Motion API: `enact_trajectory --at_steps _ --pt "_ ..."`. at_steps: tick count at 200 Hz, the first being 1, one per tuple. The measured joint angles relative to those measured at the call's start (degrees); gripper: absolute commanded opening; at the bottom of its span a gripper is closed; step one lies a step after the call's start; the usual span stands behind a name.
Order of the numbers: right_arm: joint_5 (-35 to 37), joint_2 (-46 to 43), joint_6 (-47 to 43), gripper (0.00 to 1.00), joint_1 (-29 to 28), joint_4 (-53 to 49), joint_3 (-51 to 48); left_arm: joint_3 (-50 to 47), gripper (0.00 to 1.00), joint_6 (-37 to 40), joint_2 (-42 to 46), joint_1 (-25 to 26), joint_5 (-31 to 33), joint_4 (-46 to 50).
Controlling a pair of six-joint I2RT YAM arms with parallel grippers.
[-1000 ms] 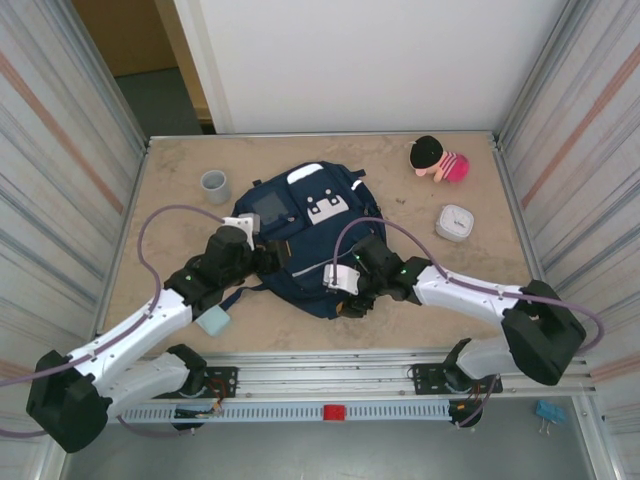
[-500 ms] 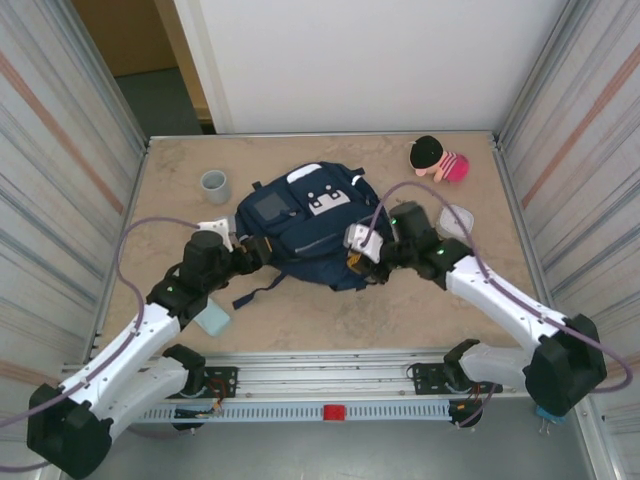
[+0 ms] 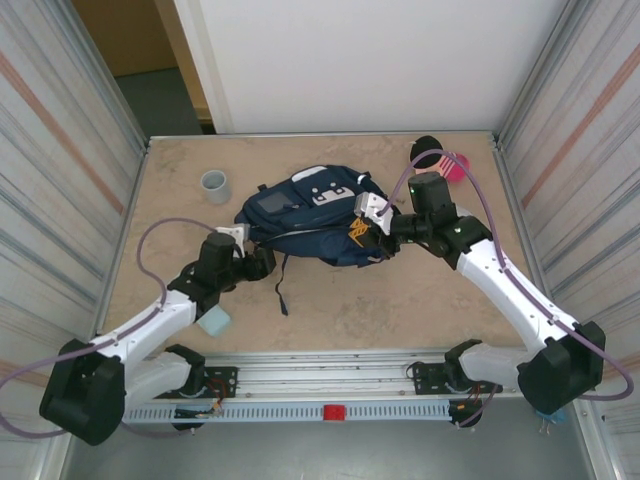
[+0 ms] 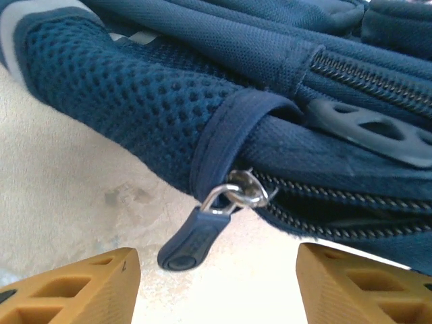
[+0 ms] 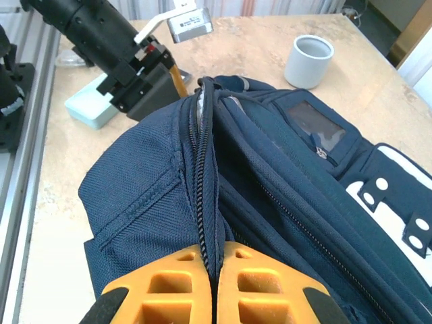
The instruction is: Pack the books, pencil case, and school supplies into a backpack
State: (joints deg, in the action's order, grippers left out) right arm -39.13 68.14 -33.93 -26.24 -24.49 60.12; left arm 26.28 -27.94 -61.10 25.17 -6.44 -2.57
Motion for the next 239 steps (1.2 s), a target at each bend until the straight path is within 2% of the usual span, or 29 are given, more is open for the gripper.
enact_trajectory --at_steps 24,57,91,131,180,239 --pt "-0.8 0.1 0.0 0.00 0.5 -0.3 0.0 0.0 0.49 5.9 -1.4 -0.2 0.0 -3.4" --pt "-1.8 0.1 0.0 0.00 1.4 -0.5 0.3 -0.8 0.43 14.8 -1.4 -0.9 -1.6 -9.6" --pt "-2.1 0.1 0.0 0.00 1.8 -0.9 0.3 -0.9 0.26 23.3 -3.6 -1.7 -6.1 -12.2" --pt "-1.6 0.1 0.2 0.00 2.7 -1.1 0.3 -1.9 0.05 26.7 -3.7 -2.4 -12.1 -14.1" --pt "0.0 0.0 1.9 0.00 2.8 0.5 0.1 -2.1 0.03 26.2 -1.5 -2.7 -15.7 -13.6" --pt "2.0 -0.4 5.3 0.00 2.6 4.5 -3.7 -2.1 0.03 21.7 3.3 -2.4 -19.2 -12.2"
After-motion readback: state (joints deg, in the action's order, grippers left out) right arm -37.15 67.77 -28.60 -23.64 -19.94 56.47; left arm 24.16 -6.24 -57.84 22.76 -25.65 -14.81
